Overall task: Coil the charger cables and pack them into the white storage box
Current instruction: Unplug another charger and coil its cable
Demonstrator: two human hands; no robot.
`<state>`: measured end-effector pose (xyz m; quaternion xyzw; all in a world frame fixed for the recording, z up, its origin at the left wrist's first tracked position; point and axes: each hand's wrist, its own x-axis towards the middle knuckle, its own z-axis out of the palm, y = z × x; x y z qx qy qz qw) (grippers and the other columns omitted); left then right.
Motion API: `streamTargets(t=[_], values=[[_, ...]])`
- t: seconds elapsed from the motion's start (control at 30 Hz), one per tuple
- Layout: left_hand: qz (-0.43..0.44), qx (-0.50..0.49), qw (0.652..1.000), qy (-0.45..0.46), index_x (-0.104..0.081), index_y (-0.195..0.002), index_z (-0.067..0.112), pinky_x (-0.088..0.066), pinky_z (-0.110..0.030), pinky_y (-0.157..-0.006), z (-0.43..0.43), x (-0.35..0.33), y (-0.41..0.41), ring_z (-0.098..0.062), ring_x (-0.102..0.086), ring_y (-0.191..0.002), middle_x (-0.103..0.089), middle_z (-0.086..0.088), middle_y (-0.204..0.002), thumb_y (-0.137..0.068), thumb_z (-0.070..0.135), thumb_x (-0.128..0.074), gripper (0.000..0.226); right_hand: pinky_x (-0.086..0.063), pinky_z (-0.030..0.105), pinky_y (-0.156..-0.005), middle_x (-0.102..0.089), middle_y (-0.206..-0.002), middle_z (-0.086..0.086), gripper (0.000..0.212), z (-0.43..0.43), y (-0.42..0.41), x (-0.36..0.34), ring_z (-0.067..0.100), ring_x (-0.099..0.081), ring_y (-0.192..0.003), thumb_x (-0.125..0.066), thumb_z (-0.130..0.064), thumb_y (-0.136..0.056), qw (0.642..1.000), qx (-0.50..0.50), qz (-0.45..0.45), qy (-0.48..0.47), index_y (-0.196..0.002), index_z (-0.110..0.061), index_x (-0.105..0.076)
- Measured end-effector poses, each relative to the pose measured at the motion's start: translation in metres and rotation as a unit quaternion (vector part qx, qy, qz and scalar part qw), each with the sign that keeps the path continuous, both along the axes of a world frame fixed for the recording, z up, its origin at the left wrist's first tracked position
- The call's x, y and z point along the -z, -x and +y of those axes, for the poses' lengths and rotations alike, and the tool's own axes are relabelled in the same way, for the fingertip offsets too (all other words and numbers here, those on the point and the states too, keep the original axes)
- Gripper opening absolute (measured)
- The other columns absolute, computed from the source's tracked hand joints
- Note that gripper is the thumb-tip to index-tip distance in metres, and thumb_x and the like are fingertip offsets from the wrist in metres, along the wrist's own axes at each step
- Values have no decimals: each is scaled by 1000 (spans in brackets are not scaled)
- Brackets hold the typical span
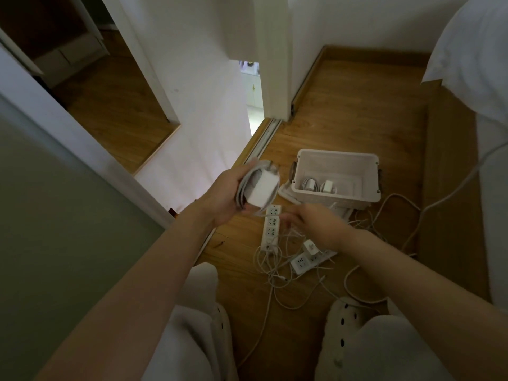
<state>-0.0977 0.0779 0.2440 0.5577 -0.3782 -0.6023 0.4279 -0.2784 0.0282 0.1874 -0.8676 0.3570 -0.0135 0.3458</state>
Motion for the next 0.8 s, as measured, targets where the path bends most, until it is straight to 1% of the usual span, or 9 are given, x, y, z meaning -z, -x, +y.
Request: streamTargets(t=[0.07,0.1,0.2,0.27,0.37,0.47,0.57,0.67,0.8], values=[[-152,74,986,7,-60,-109,9,-43,-24,-56,4,-1,-6,-15,-58,-64,-60,-9,-86,-79,57,-38,60,-30,15,-50,-52,-65,-11,33,-6,5,-5,1,-45,-53,-37,-36,-99,999,13,0,33,-85,-18,-62],[-205,111,972,13,-60,-107,6,-41,-23,-51,5,0,-8,-17,-54,-61,-59,-8,-80,-82,56,-35,62,-30,16,-50,-51,-64,-11,33,-9,7,-8,2,-46,-53,-38,-36,-99,998,18,3,58,-85,-18,-62],[-311,153,938,18,-59,-109,1,-38,-18,-45,6,8,-14,-17,-51,-59,-58,-9,-78,-92,47,-38,53,-44,25,-56,-59,-71,-5,31,-12,8,-17,13,-58,-63,-38,-38,-98,989,23,24,147,-90,-19,-61],[-362,148,919,35,-60,-107,10,-40,-18,-49,6,14,-18,-15,-54,-64,-61,-6,-85,-97,39,-40,37,-49,29,-59,-61,-75,-2,31,-12,7,-23,16,-60,-67,-37,-39,-98,980,21,43,194,-94,-19,-61],[-406,108,904,72,-56,-103,26,-48,-23,-59,5,20,-24,-12,-60,-78,-61,4,-93,-96,39,-43,20,-41,22,-52,-59,-72,-5,32,-9,4,-29,14,-59,-65,-35,-38,-99,978,25,31,206,-88,-20,-59],[-477,72,871,92,-48,-106,24,-54,-34,-74,3,26,-26,-14,-59,-87,-54,4,-104,-95,41,-43,21,-37,20,-50,-60,-73,-3,33,-3,-2,-30,13,-55,-62,-34,-35,-100,980,40,11,196,-88,-18,-60],[-545,54,832,94,-40,-116,17,-55,-36,-77,0,29,-23,-17,-57,-90,-41,2,-109,-97,37,-40,27,-37,22,-48,-60,-72,-1,35,4,-7,-28,13,-54,-59,-32,-33,-101,985,61,-10,162,-92,-16,-61],[-544,24,836,68,-35,-119,12,-53,-33,-77,-3,32,-17,-19,-55,-87,-33,-2,-112,-99,31,-39,28,-36,23,-49,-59,-72,-3,34,11,-14,-29,9,-49,-55,-30,-32,-101,984,87,-17,152,-97,-18,-61],[-512,-44,855,65,-31,-113,14,-51,-33,-74,-7,36,-4,-17,-51,-85,-28,-1,-110,-99,28,-40,21,-47,29,-59,-63,-76,-3,36,32,-24,-30,15,-60,-64,-27,-35,-101,969,127,-4,210,-99,-19,-58]])
